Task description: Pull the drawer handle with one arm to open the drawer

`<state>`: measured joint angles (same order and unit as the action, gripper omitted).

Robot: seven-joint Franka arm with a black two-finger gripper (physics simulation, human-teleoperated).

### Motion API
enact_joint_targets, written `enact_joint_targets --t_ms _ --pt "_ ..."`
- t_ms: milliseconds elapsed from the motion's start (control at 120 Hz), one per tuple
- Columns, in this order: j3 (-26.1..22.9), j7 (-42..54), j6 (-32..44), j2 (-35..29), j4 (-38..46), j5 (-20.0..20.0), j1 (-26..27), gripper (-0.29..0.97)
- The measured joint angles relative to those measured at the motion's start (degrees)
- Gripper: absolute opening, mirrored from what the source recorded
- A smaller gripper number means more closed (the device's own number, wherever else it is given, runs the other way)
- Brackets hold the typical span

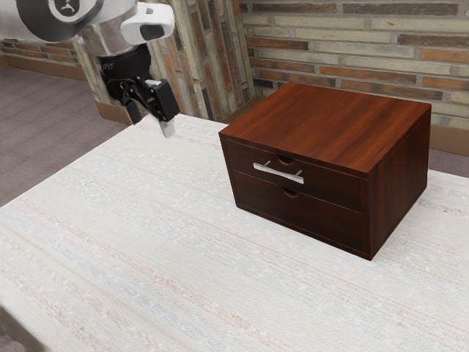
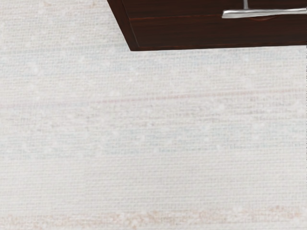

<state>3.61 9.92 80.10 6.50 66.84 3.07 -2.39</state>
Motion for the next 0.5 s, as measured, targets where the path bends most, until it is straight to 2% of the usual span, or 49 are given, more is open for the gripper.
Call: enact_joint_targets --t_ms 133,283,383,500 --pt "-0.1 -0.1 1.5 0.7 2.0 -0.1 0.7 0.66" --pt "1.2 -2.5 1.2 -1.3 2.7 -2.8 1.0 0.66" --pt "3.0 -10.7 -0.8 -3.0 3.5 -5.8 0.5 0.66" --pt "2.6 -25.6 -1.3 -3.0 5.0 -7.8 0.4 0.66"
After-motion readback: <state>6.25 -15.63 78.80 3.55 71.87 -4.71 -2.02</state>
